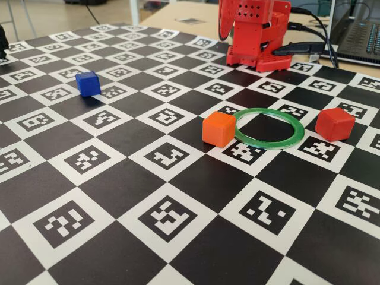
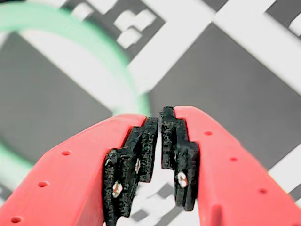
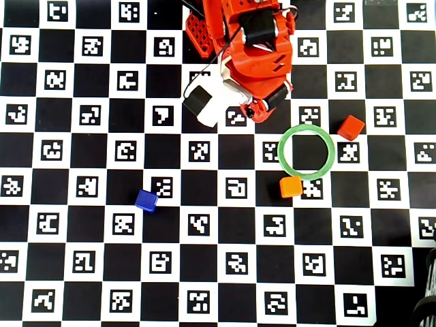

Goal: Grab the red cube then put it in the green circle then put the blue cube on top and finally the orange cube on top

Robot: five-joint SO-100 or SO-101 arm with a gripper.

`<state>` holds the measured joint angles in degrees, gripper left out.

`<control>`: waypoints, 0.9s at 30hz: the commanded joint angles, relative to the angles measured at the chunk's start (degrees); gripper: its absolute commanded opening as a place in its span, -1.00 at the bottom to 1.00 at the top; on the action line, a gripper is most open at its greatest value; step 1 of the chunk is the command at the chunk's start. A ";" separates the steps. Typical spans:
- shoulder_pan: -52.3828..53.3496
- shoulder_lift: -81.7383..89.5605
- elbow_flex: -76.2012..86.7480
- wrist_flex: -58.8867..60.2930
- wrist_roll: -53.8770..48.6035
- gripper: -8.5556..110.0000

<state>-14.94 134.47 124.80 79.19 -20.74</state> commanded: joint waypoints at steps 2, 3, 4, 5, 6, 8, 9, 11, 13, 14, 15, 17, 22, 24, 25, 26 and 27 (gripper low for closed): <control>-3.43 -8.61 -18.98 5.27 7.03 -0.82; -4.04 -10.46 -21.36 6.42 8.17 -0.79; -4.75 -11.60 -22.68 6.77 9.32 -0.78; -5.27 -12.39 -23.38 6.77 10.81 -0.76; -5.71 -12.57 -23.55 6.50 12.74 -0.74; -6.94 -12.83 -23.55 5.19 14.50 -0.72; -7.65 -12.92 -23.55 4.66 15.29 -0.72; -8.88 -13.80 -23.64 3.96 17.75 -0.68; -10.55 -15.82 -24.87 4.75 19.34 -0.62; -11.51 -17.14 -25.75 5.62 20.39 -0.60; -12.39 -18.37 -26.72 6.50 22.24 -0.58; -14.15 -19.95 -27.51 7.65 27.69 -0.51; -19.69 -23.55 -30.41 8.61 42.19 -0.31; -22.50 -26.10 -33.05 10.02 46.76 -0.27; -23.91 -27.77 -34.89 11.34 49.66 -0.24; -25.40 -29.62 -37.09 12.83 52.12 -0.22; -26.72 -31.38 -39.02 13.97 54.84 -0.19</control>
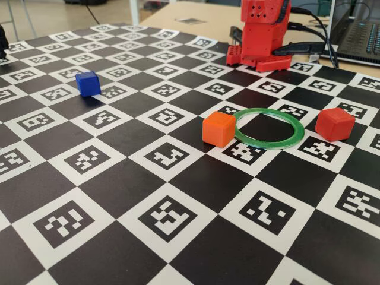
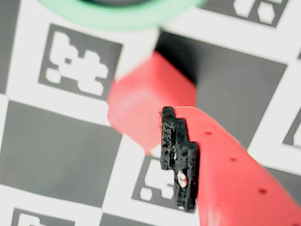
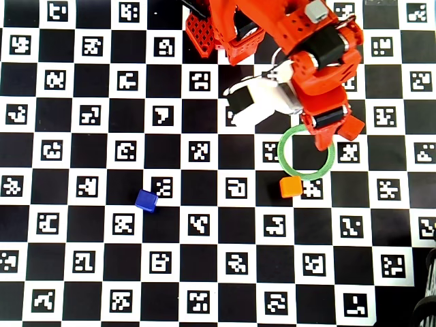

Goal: Grab the red cube then put it in the green circle then put the blue cube on top and finally the orange cube on top

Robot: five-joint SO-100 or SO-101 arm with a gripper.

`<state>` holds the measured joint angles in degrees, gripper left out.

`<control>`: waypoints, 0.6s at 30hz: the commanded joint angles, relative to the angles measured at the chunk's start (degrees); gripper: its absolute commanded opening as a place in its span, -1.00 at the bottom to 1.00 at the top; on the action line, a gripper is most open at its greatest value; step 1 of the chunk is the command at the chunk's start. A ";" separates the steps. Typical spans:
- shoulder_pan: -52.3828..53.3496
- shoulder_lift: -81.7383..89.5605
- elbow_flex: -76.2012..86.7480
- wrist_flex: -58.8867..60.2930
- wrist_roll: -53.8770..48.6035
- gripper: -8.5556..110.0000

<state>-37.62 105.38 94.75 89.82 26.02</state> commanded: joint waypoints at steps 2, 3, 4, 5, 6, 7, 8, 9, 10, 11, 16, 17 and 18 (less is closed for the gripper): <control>-6.24 -5.36 -12.39 5.19 11.51 -0.14; -7.12 -6.50 -13.36 5.45 12.92 -0.13; -7.82 -7.47 -13.97 5.54 14.24 -0.11; -8.53 -8.26 -14.33 5.19 15.29 -0.10; -8.96 -8.88 -14.41 4.48 16.08 -0.08; -9.23 -9.40 -14.41 3.78 16.70 -0.08; -9.32 -10.02 -14.41 2.99 17.05 -0.07; -9.32 -10.46 -14.24 1.85 17.14 -0.07; -9.40 -10.72 -13.54 0.18 16.70 -0.06; -9.49 -10.90 -12.39 -1.76 16.00 -0.06; -10.28 -11.95 -3.25 -10.90 14.24 -0.06; -10.46 -12.04 -1.76 -12.04 14.06 -0.06; -10.72 -12.13 -0.62 -13.01 13.89 -0.05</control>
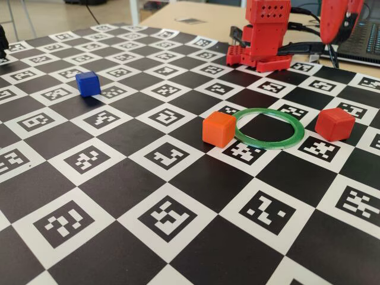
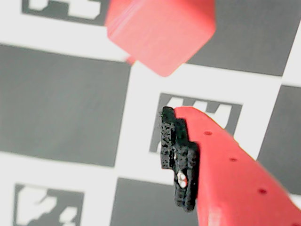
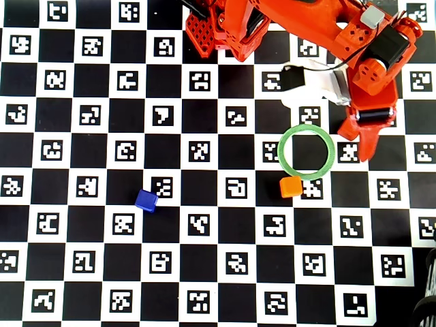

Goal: Grab the red cube then put it in the green circle then put the blue cube on top and finally the orange cube on top

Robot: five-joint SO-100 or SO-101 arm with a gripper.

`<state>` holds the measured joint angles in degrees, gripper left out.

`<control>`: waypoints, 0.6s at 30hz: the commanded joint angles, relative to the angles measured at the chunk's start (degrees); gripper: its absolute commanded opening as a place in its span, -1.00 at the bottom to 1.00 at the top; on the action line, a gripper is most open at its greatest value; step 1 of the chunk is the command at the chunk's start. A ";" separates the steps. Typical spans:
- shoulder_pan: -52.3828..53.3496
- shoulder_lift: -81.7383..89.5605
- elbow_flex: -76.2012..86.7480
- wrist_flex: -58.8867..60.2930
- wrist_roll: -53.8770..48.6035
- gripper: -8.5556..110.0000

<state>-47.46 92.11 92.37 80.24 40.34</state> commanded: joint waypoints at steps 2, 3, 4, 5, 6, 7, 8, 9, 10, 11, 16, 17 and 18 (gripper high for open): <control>-1.23 0.97 3.52 -4.83 -0.70 -0.04; -1.49 0.88 4.31 -5.62 -0.97 -0.04; -1.85 0.62 5.01 -6.24 -1.14 -0.04; -2.20 0.44 5.71 -6.77 -1.32 -0.04; -2.64 0.18 6.50 -7.29 -1.49 -0.04; -3.08 -0.09 7.29 -8.00 -1.67 -0.04; -3.43 -0.26 8.26 -8.70 -1.93 -0.04; -3.69 -0.35 9.40 -9.67 -2.02 -0.04; -3.87 -0.44 10.37 -10.55 -2.11 -0.04; -3.96 -0.62 11.51 -11.69 -2.29 -0.04; -3.96 -1.23 16.00 -16.70 -2.81 -0.04; -4.04 -1.32 16.79 -17.67 -2.90 -0.04; -4.13 -1.49 17.40 -18.46 -2.90 -0.04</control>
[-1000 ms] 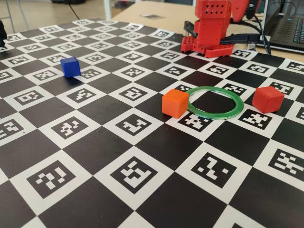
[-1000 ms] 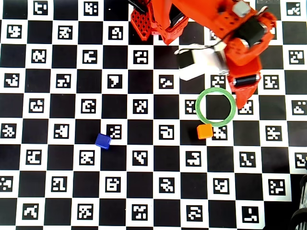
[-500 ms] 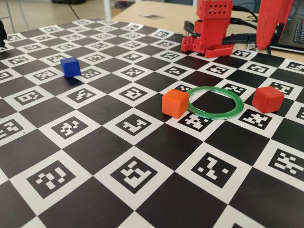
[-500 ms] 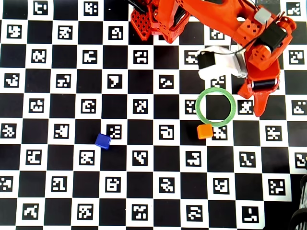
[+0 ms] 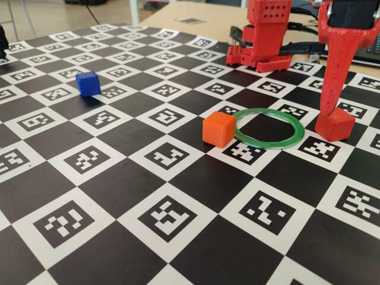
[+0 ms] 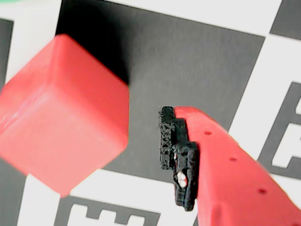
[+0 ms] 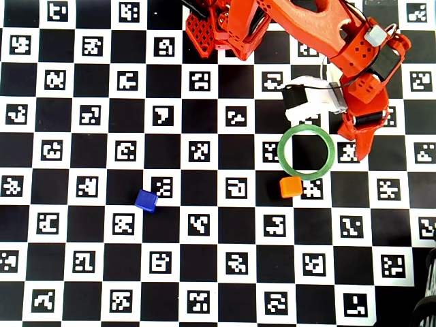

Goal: Grab the red cube then put it in the green circle then put the blue cube on top and finally the orange cube on top

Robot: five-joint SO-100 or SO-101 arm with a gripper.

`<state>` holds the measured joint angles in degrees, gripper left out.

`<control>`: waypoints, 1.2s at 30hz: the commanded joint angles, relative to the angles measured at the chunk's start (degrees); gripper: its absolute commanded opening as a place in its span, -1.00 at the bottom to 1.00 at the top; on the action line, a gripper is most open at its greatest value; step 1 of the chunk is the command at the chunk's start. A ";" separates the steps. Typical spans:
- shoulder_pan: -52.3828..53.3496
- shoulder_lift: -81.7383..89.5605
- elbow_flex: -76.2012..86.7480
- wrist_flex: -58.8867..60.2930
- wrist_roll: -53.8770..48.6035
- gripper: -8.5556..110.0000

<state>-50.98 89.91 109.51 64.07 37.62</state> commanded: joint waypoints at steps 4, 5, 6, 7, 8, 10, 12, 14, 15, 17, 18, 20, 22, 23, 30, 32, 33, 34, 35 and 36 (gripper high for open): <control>-0.70 -0.09 1.58 -3.60 -0.09 -0.03; -0.79 -0.09 1.76 -3.69 -0.09 -0.03; -0.79 -0.26 1.85 -3.69 0.00 -0.03; -0.88 -0.53 1.93 -3.69 0.09 -0.03; -1.05 -0.88 2.02 -3.87 0.18 -0.03; -1.49 -1.41 2.55 -4.66 0.26 -0.03; -1.85 -1.76 2.99 -5.54 0.44 -0.03; -2.37 -2.11 2.81 -5.80 0.70 -0.03; -2.55 -2.29 2.55 -5.80 0.97 -0.03; -2.90 -2.37 2.20 -6.06 1.05 -0.03; -2.99 -2.55 1.85 -6.24 1.14 -0.03; -2.99 -2.99 1.23 -6.33 1.14 -0.03; -2.99 -3.25 0.70 -6.42 0.79 -0.03; -2.99 -3.34 0.70 -6.42 0.53 -0.03; -1.85 -3.16 0.18 -6.94 -5.80 -0.04; -1.23 -3.16 0.00 -7.03 -8.00 -0.04; -1.05 -3.16 -0.09 -7.03 -9.05 -0.04; -0.88 -3.16 -0.18 -7.03 -9.84 -0.04; -0.79 -3.16 -0.35 -7.03 -10.63 -0.04; -0.70 -3.16 -0.62 -7.03 -11.51 -0.04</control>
<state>-52.21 85.17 113.03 57.13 28.65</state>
